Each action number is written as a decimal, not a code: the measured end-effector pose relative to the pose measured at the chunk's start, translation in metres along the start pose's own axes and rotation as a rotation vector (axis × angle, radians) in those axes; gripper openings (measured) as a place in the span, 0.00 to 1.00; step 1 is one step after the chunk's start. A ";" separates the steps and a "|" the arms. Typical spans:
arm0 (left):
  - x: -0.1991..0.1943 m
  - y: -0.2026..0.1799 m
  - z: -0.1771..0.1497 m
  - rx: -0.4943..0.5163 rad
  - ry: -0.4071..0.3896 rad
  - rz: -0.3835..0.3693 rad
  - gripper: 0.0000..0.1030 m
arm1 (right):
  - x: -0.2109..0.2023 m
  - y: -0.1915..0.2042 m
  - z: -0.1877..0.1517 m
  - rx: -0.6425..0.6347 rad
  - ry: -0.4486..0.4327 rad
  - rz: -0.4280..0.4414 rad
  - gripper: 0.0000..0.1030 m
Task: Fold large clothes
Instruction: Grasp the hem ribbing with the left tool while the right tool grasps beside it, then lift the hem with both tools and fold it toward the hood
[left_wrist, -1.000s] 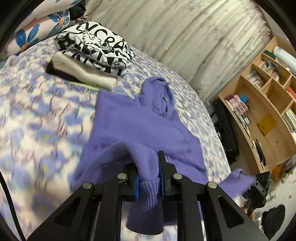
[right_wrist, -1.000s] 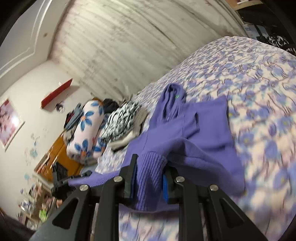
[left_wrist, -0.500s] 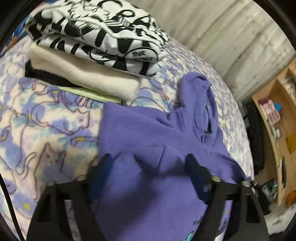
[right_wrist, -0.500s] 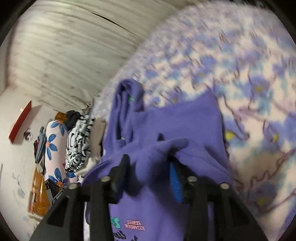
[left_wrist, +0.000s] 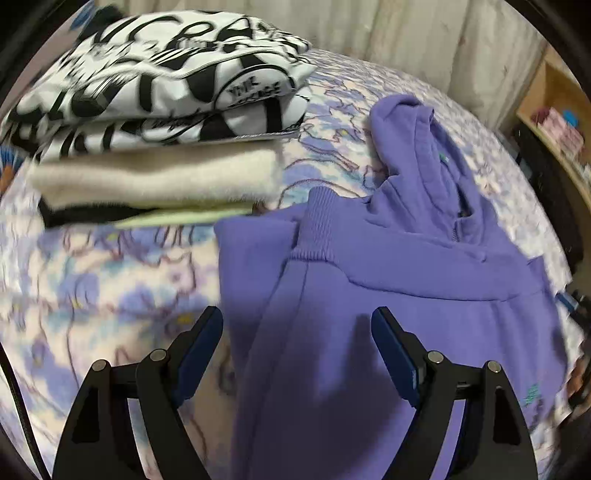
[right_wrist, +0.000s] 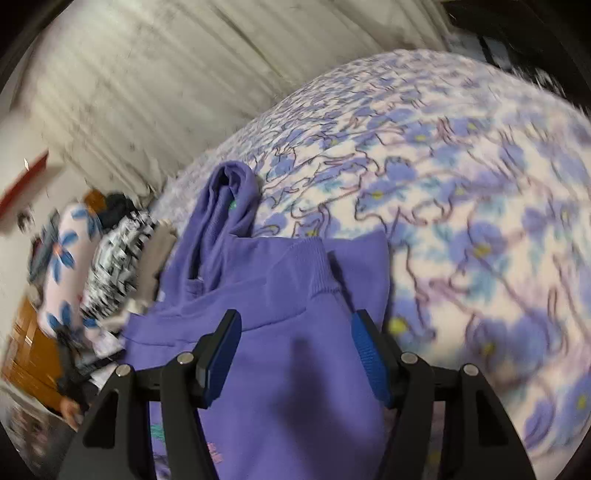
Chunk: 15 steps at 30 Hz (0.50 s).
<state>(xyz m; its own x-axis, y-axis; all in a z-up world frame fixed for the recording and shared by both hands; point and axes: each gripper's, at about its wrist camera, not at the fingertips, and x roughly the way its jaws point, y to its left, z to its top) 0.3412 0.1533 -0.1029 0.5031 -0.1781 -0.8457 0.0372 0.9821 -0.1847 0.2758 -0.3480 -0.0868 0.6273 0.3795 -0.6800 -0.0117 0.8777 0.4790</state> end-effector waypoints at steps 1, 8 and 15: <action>0.003 -0.001 0.003 0.019 0.001 0.014 0.79 | 0.006 0.002 0.004 -0.023 0.010 -0.017 0.60; 0.021 -0.014 0.030 0.132 -0.027 0.077 0.73 | 0.045 0.013 0.020 -0.125 0.072 -0.078 0.60; 0.033 -0.043 0.033 0.256 -0.054 0.108 0.14 | 0.051 0.022 0.008 -0.212 0.045 -0.159 0.13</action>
<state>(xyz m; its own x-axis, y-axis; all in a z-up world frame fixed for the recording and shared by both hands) 0.3842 0.1071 -0.1064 0.5614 -0.0747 -0.8242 0.1945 0.9799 0.0436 0.3135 -0.3113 -0.1064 0.5995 0.2400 -0.7636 -0.0815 0.9673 0.2400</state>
